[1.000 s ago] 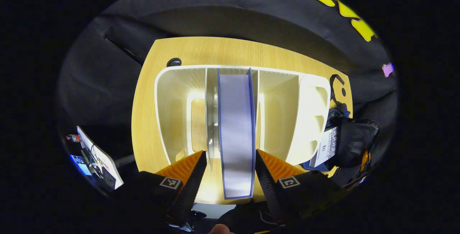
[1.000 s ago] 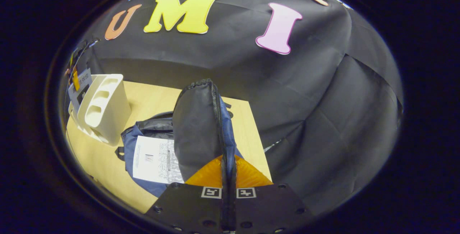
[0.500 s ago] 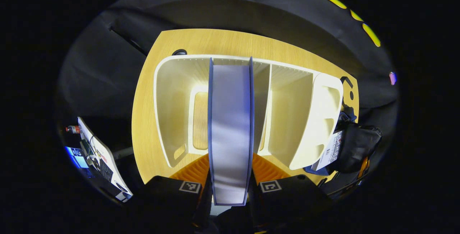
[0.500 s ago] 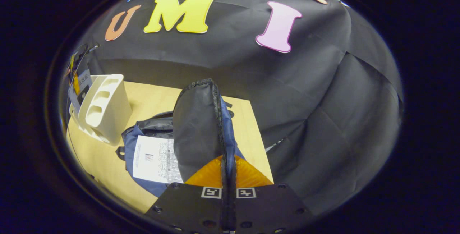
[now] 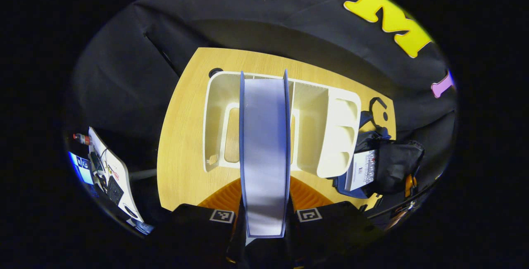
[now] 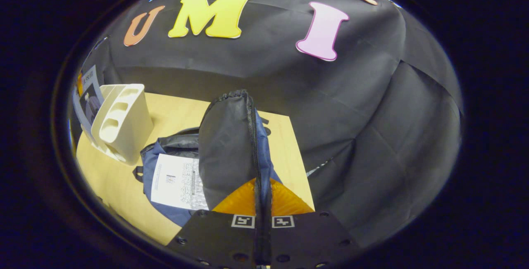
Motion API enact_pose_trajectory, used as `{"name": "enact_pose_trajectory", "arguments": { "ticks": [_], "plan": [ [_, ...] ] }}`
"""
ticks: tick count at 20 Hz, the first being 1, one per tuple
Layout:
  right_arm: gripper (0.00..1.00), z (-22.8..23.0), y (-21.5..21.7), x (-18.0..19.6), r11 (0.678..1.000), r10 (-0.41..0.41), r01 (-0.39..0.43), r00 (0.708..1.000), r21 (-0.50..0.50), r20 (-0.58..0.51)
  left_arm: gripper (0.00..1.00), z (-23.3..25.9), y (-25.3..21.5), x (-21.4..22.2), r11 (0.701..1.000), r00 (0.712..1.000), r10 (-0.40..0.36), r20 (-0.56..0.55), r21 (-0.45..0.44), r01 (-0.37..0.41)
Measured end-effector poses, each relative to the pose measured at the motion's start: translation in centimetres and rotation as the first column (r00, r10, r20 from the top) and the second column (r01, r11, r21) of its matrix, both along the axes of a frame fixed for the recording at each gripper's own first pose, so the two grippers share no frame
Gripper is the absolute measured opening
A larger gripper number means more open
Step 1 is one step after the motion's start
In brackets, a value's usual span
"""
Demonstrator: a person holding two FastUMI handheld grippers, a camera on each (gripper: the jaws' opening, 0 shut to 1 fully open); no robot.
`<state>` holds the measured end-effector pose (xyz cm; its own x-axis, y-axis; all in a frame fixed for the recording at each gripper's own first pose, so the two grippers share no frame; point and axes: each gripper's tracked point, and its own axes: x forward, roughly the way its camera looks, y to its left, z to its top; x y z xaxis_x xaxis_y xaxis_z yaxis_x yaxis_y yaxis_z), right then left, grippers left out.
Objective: Open the schoolbag, grab two books from the bookshelf and put them into the schoolbag.
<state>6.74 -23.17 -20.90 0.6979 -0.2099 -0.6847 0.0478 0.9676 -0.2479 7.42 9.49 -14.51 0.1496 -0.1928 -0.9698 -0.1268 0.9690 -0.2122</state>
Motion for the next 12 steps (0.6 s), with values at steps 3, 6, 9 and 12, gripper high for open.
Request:
{"name": "enact_pose_trajectory", "arguments": {
  "ticks": [3, 6, 9, 12],
  "plan": [
    [0.0, 0.1, 0.0, -0.1, 1.0, 0.005, -0.005, 1.0, 0.008, 0.004, 0.41, 4.0, 0.8, -1.6, 0.998, 0.998, 0.043, 0.048, -0.055, -0.041],
    [0.0, 0.1, 0.0, -0.1, 1.0, 0.007, -0.007, 1.0, 0.014, 0.006, 0.41, 6.4, 0.4, -3.3, 0.994, 0.992, 0.059, 0.114, -0.095, -0.048],
    [0.0, 0.2, 0.0, -0.3, 1.0, 0.005, -0.005, 1.0, 0.023, 0.006, 0.4, 8.4, -2.3, -4.3, 0.969, 0.984, 0.114, 0.138, -0.236, -0.079],
    [0.0, 0.1, 0.0, -0.3, 1.0, 0.003, -0.003, 1.0, 0.026, 0.004, 0.39, 9.4, -6.0, -4.3, 0.92, 0.976, 0.134, 0.172, -0.388, -0.058]
  ]
}}
